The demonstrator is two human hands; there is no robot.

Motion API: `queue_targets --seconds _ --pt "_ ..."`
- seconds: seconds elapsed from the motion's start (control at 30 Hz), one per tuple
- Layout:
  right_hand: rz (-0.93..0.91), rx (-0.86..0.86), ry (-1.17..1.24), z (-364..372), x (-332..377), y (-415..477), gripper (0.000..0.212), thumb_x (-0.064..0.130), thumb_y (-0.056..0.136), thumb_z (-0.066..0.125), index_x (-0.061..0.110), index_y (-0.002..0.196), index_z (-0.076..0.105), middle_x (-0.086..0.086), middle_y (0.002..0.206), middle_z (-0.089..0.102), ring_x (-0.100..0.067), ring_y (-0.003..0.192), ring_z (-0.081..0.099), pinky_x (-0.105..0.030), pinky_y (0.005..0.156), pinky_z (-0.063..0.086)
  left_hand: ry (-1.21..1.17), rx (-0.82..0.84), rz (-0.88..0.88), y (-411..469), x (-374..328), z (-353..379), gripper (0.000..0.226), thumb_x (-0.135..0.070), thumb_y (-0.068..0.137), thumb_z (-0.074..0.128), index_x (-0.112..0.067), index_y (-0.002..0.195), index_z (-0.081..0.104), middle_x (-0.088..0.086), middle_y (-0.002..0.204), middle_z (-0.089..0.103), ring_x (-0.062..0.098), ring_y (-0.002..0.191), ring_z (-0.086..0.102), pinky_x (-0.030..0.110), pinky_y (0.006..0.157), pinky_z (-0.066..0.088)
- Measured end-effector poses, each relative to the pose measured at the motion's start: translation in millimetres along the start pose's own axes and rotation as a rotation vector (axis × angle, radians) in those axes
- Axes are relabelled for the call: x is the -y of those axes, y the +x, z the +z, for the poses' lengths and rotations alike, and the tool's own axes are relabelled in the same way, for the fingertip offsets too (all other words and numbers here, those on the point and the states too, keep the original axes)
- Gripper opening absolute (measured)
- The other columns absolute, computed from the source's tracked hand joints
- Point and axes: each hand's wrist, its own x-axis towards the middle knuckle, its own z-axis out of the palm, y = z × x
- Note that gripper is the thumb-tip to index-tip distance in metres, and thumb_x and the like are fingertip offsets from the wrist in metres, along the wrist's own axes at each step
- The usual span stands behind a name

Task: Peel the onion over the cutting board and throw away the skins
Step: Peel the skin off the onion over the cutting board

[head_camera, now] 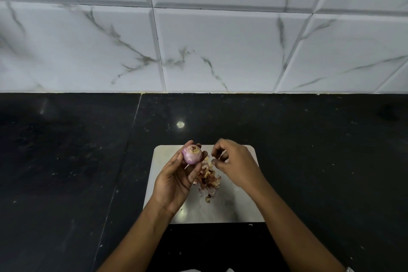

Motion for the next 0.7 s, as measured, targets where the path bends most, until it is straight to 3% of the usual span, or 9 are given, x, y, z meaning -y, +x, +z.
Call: queue_targets --seconds 0.1,0.2,0.27,0.37,0.6,0.7 --pt "-0.039 -0.048 0.129 -5 6 0 0.015 0.01 0.086 0.06 0.023 0.092 0.064 0.015 0.087 0.061 0.001 0.078 0.06 -0.013 0.063 0.05 0.002 -0.023 -0.005 1 -1 3 0.072 -0.026 0.05 0.091 -0.006 0.115 0.067 0.017 0.122 0.064 0.032 0.105 0.066 0.029 0.074 0.059" --pt "-0.161 -0.115 0.2 -10 14 0 0.016 0.011 0.085 0.063 0.019 0.099 0.068 0.008 0.091 0.066 0.001 0.083 0.061 -0.012 0.073 0.049 -0.005 -0.042 -0.01 0 -3 7 0.067 -0.028 0.058 0.087 -0.005 0.117 0.065 0.017 0.116 0.066 0.027 0.1 0.068 0.028 0.069 0.059" --pt "-0.233 -0.129 0.189 -9 17 1 0.019 0.013 0.081 0.068 0.018 0.099 0.069 0.008 0.092 0.065 0.0 0.083 0.061 -0.012 0.074 0.048 -0.002 -0.064 -0.017 -1 -2 10 0.049 -0.029 0.079 0.066 -0.004 0.121 0.06 0.018 0.11 0.067 0.022 0.09 0.071 0.027 0.064 0.059" --pt "-0.239 -0.114 0.143 -10 21 5 0.016 0.016 0.079 0.071 0.018 0.095 0.071 0.008 0.088 0.067 -0.004 0.08 0.062 -0.019 0.073 0.051 0.055 -0.058 -0.021 -1 -3 12 0.045 -0.028 0.087 0.045 -0.004 0.123 0.055 0.017 0.103 0.069 0.02 0.086 0.072 0.026 0.061 0.058" --pt "-0.224 -0.06 -0.035 -20 30 10 0.015 0.026 0.077 0.073 0.02 0.091 0.072 0.006 0.087 0.07 -0.006 0.077 0.063 -0.026 0.073 0.053 0.217 -0.092 0.026 0 -5 10 0.041 -0.032 0.084 0.049 -0.005 0.114 0.06 0.014 0.097 0.071 0.021 0.089 0.071 0.024 0.062 0.058" --pt "-0.19 -0.011 -0.066 -21 32 11 0.015 0.027 0.079 0.071 0.02 0.092 0.071 0.004 0.088 0.071 -0.005 0.078 0.062 -0.022 0.073 0.052 0.304 -0.109 0.068 1 -5 9 0.063 -0.046 0.067 0.076 -0.006 0.113 0.062 0.014 0.099 0.071 0.021 0.09 0.071 0.025 0.064 0.058"
